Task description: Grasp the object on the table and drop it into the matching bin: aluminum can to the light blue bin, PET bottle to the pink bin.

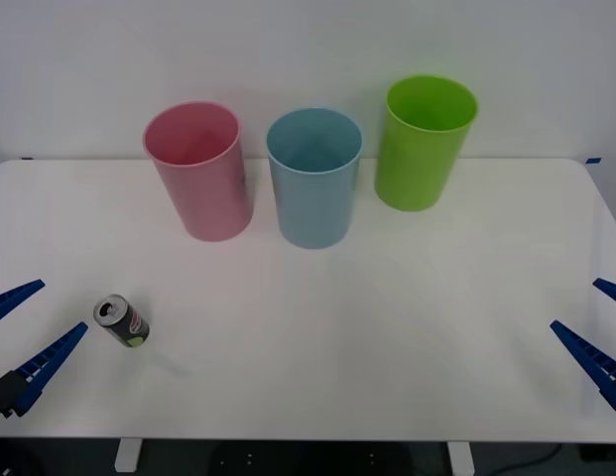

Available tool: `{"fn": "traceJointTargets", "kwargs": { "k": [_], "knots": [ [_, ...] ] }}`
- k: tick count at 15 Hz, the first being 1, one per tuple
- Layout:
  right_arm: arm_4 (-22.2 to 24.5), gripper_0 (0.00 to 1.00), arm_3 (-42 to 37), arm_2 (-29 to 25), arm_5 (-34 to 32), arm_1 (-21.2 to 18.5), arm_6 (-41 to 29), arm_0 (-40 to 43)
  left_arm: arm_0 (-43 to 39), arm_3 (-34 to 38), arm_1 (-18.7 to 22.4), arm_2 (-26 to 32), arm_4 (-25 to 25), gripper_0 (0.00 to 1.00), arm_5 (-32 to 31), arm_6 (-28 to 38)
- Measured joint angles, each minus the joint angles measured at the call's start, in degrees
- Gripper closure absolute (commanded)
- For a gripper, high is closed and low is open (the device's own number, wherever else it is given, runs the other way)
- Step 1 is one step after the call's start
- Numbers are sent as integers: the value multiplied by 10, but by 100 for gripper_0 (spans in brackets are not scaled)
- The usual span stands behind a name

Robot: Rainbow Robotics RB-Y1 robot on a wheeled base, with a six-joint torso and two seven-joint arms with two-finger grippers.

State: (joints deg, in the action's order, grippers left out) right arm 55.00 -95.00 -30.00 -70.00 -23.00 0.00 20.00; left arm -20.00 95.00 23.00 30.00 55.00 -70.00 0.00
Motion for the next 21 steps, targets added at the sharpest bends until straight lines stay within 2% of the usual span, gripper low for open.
{"fn": "traceJointTargets", "kwargs": {
  "k": [10, 21],
  "knots": [
    [0, 0, 0, 0, 0, 0, 0, 0, -6, -13, -9, 2, 4, 0, 1, -6],
    [0, 0, 0, 0, 0, 0, 0, 0, -82, -13, -9, 13, 11, 0, 37, -34]
  ]
}}
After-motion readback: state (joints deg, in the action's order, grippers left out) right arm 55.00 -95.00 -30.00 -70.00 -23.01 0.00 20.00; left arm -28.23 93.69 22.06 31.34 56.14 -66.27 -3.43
